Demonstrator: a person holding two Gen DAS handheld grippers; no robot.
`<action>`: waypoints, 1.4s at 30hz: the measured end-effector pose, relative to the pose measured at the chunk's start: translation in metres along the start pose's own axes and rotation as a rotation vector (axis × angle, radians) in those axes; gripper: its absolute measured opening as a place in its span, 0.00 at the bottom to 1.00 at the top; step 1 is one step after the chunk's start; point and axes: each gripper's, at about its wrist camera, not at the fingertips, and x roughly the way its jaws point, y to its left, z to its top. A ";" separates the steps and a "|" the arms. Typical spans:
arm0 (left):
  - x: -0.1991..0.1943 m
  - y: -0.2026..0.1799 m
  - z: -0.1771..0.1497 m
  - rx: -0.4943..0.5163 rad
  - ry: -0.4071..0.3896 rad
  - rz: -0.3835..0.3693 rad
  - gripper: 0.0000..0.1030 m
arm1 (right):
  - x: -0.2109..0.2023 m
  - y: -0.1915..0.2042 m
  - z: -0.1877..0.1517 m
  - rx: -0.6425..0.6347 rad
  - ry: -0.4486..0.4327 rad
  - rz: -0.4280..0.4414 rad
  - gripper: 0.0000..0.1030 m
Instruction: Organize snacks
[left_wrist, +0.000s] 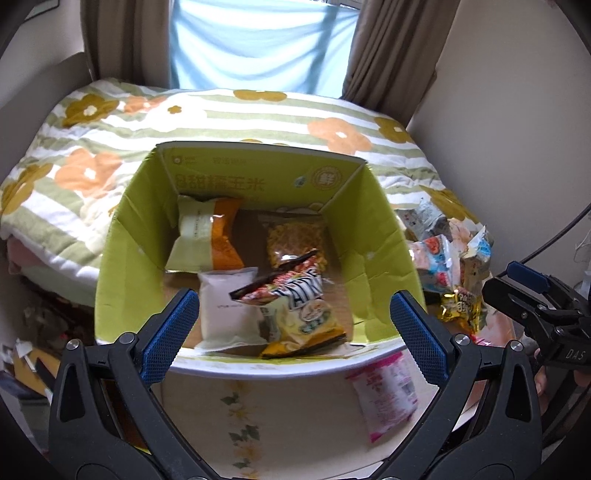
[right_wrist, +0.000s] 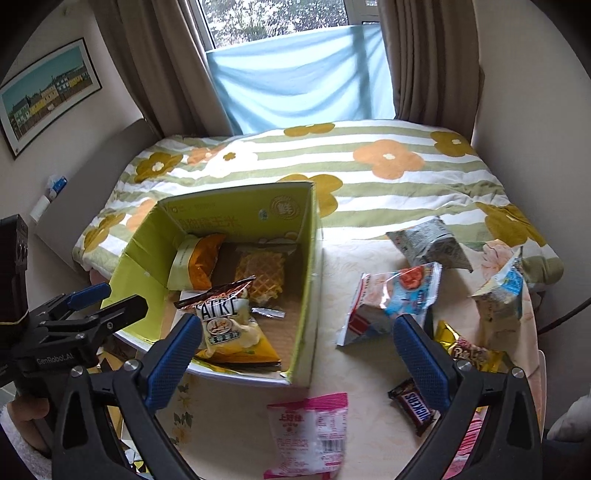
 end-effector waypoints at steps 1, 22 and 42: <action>-0.002 -0.005 -0.002 -0.004 -0.002 0.003 1.00 | -0.003 -0.005 -0.002 0.000 -0.004 0.005 1.00; -0.008 -0.178 -0.047 -0.021 -0.057 0.018 1.00 | -0.079 -0.152 -0.034 -0.064 -0.074 0.047 1.00; 0.134 -0.264 -0.002 0.175 0.145 0.108 1.00 | -0.020 -0.243 -0.028 0.016 0.029 0.004 1.00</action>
